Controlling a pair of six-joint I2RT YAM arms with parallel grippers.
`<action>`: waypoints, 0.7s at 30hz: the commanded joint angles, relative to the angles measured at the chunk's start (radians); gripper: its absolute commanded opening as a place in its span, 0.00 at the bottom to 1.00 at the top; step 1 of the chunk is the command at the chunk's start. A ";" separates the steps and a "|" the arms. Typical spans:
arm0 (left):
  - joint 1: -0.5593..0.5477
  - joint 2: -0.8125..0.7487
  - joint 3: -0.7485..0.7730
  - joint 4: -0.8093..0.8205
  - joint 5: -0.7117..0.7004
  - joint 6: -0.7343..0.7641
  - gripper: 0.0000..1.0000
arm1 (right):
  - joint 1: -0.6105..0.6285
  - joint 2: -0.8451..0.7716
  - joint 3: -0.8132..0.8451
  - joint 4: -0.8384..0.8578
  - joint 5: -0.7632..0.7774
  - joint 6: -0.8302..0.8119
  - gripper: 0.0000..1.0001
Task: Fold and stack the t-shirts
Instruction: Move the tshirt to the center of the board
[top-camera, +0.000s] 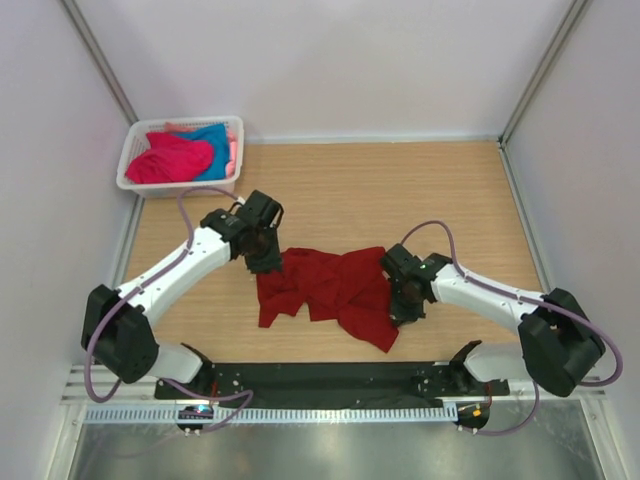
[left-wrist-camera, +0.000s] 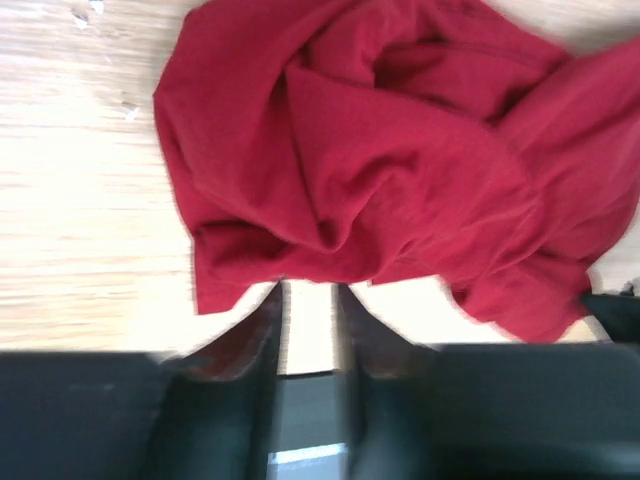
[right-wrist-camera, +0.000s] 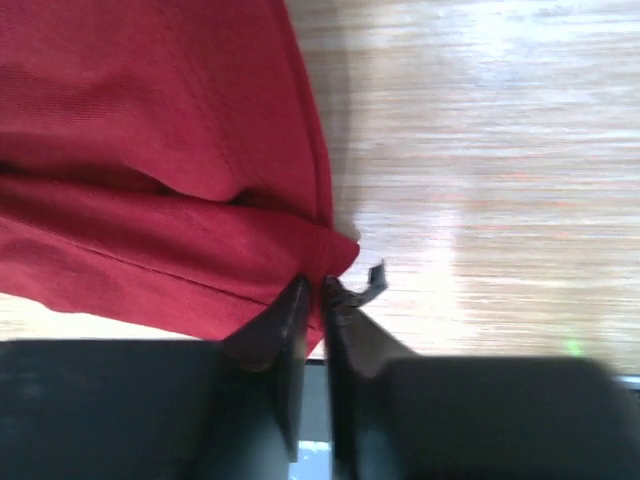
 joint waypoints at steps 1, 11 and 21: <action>-0.038 -0.037 0.016 -0.060 0.003 0.046 0.34 | 0.001 -0.066 0.004 0.014 0.024 0.013 0.05; -0.345 0.015 -0.087 0.018 -0.154 0.042 0.42 | 0.000 -0.132 0.136 -0.081 0.072 0.041 0.01; -0.439 0.179 -0.127 0.159 -0.253 0.080 0.43 | 0.001 -0.143 0.131 -0.080 0.072 0.055 0.01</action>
